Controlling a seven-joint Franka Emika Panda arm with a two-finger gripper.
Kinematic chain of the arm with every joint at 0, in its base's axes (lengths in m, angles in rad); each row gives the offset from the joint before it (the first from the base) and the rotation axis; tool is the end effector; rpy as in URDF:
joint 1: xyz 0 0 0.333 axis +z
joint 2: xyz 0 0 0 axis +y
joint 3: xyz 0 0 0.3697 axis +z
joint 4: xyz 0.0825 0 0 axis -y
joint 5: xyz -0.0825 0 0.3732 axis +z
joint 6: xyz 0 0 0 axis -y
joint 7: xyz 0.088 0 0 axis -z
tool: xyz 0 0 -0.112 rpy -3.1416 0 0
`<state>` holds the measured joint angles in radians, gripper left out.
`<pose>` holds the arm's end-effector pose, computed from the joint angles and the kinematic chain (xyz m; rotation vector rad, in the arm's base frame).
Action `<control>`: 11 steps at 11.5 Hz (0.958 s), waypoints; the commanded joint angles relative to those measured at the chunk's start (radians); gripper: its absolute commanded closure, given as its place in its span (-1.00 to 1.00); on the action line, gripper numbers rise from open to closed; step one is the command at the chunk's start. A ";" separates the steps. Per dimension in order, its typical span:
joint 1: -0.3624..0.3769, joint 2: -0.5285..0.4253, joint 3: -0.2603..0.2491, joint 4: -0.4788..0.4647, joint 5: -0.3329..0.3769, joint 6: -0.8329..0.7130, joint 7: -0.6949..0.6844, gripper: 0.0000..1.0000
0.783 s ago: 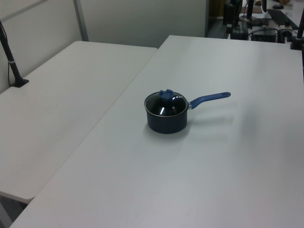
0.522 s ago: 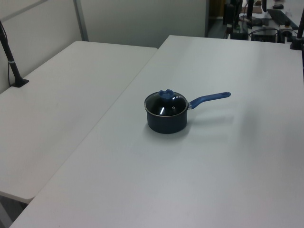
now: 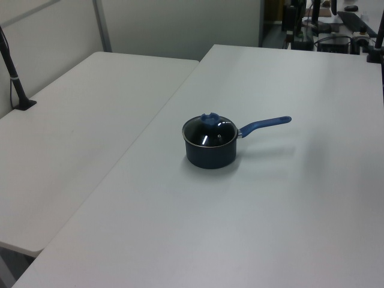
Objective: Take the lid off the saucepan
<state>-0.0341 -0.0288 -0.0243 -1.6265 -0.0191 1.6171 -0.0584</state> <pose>0.5362 -0.0336 0.6671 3.1220 0.0011 0.0285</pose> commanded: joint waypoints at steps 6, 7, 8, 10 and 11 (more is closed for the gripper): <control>0.005 -0.023 -0.005 -0.020 0.018 -0.006 -0.014 -1.00; 0.007 -0.023 -0.005 -0.020 0.016 -0.006 -0.017 -1.00; 0.007 -0.022 -0.005 -0.021 0.016 -0.006 -0.021 -1.00; 0.005 -0.020 -0.005 -0.023 0.016 -0.006 -0.108 -1.00; 0.000 -0.022 -0.005 -0.021 0.016 -0.006 -0.122 -1.00</control>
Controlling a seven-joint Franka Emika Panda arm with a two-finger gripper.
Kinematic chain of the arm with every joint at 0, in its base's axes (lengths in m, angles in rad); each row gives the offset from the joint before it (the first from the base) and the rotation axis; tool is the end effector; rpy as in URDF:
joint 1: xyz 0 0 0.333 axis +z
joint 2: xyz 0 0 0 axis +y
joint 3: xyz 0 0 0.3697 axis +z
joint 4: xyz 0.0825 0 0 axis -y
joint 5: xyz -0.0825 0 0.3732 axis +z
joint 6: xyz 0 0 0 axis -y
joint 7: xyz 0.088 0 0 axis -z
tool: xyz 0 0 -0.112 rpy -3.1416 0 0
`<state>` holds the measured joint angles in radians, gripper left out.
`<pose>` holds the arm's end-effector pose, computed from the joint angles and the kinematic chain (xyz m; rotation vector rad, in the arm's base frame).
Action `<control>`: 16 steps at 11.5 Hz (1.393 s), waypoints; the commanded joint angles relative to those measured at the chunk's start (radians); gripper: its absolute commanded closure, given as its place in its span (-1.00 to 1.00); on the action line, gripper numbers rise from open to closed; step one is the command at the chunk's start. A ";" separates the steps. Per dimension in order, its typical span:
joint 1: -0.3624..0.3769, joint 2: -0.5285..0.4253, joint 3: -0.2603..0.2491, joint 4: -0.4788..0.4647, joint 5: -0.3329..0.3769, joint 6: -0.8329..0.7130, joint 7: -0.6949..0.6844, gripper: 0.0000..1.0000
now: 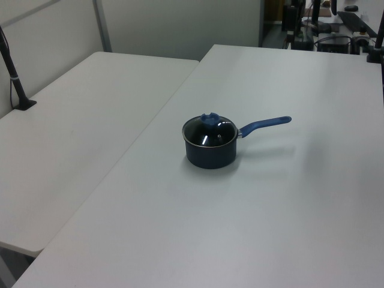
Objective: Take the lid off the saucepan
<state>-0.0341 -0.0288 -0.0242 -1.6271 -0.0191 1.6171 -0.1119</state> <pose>0.5362 -0.0336 0.6668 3.1204 0.0848 0.0268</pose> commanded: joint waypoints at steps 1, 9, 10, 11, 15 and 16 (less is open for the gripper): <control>0.000 -0.023 -0.005 -0.020 0.016 -0.009 -0.066 -1.00; 0.000 -0.020 -0.006 -0.019 0.019 -0.006 -0.060 -1.00; 0.000 -0.020 -0.006 -0.019 0.019 -0.006 -0.060 -1.00; 0.000 -0.020 -0.006 -0.019 0.019 -0.006 -0.060 -1.00; 0.003 -0.007 -0.006 -0.016 0.010 -0.010 -0.069 -1.00; 0.005 0.007 -0.005 -0.011 0.010 -0.003 -0.069 -1.00</control>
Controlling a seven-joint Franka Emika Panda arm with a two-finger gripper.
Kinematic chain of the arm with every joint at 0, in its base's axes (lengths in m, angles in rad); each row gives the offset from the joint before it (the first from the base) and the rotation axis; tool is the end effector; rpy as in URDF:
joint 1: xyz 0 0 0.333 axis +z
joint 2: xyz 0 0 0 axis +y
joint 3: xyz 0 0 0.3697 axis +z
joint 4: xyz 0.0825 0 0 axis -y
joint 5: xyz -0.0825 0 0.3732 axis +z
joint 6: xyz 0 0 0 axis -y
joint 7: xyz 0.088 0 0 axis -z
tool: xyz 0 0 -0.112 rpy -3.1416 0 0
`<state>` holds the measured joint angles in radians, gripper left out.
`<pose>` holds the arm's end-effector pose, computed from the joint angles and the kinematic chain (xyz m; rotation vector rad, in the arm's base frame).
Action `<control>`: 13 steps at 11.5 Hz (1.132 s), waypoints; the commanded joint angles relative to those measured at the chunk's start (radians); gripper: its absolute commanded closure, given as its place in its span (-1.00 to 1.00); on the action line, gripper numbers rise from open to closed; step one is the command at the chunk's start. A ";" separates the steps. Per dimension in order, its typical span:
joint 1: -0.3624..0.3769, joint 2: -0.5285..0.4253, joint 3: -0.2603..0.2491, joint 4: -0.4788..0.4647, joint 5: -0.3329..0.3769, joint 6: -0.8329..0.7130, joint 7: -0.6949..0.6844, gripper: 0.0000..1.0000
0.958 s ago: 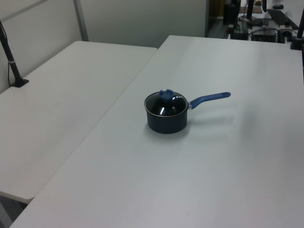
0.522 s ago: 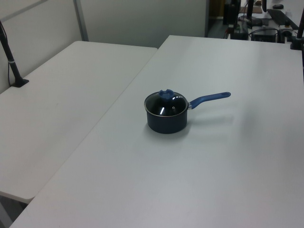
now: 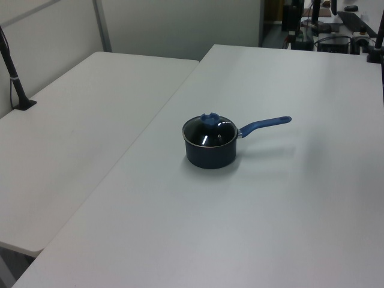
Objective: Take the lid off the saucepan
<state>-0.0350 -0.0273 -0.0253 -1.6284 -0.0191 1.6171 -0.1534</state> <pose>0.5366 -0.0347 0.6654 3.1181 0.1464 0.0218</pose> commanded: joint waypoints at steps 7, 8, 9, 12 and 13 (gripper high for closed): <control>0.154 0.177 0.034 0.071 0.031 0.286 0.522 -1.00; 0.184 0.211 0.034 0.090 0.036 0.320 0.601 -1.00; 0.207 0.237 0.036 0.099 0.047 0.364 0.682 -1.00; 0.259 0.320 0.036 0.098 0.047 0.525 0.959 -1.00; 0.270 0.337 0.036 0.094 0.047 0.564 1.010 -1.00</control>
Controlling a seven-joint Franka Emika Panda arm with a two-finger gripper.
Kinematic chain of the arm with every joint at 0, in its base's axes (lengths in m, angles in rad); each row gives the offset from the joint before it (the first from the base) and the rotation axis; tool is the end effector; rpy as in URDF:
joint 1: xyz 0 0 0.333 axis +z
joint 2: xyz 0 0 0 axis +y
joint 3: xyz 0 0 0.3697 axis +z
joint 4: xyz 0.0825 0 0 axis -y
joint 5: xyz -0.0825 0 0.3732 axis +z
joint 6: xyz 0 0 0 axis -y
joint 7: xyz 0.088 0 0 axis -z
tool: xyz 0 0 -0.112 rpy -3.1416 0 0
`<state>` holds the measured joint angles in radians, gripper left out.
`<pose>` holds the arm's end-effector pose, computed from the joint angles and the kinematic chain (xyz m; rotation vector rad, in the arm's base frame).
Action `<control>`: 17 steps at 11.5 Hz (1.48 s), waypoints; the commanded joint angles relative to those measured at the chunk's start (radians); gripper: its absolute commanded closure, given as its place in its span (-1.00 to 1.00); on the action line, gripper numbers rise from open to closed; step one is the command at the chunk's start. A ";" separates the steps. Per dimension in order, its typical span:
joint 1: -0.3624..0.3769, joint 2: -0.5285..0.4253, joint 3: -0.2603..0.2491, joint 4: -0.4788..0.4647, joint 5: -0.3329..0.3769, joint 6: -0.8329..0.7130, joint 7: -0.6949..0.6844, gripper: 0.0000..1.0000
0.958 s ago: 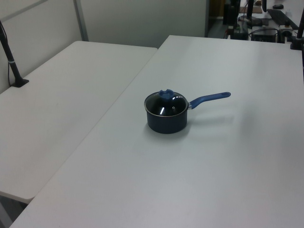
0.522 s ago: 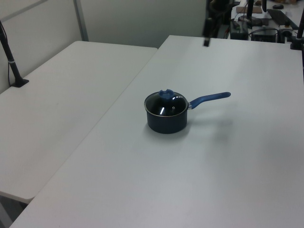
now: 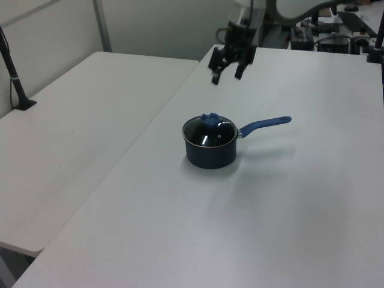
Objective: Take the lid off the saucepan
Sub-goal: 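Move the open gripper over the saucepan and lower it to the blue lid knob, then close the gripper on the blue knob of the glass lid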
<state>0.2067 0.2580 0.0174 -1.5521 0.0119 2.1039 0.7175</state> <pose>0.6562 0.1487 0.5794 -2.8786 0.7337 -0.3813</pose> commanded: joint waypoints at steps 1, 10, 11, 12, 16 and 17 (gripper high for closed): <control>0.033 0.078 -0.005 0.017 0.017 0.120 0.176 -1.00; 0.022 0.181 0.038 -0.005 -0.055 0.216 0.290 -1.00; 0.022 0.172 0.038 -0.006 -0.055 0.208 0.289 -1.00; 0.022 0.159 0.038 -0.008 -0.056 0.205 0.289 -1.00; 0.013 0.106 0.035 -0.005 -0.059 0.064 0.249 -1.00; 0.011 0.109 0.035 -0.006 -0.069 0.059 0.252 -1.00</control>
<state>0.2231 0.3996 0.0526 -1.5369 -0.0324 2.2099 0.9823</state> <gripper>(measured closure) 0.000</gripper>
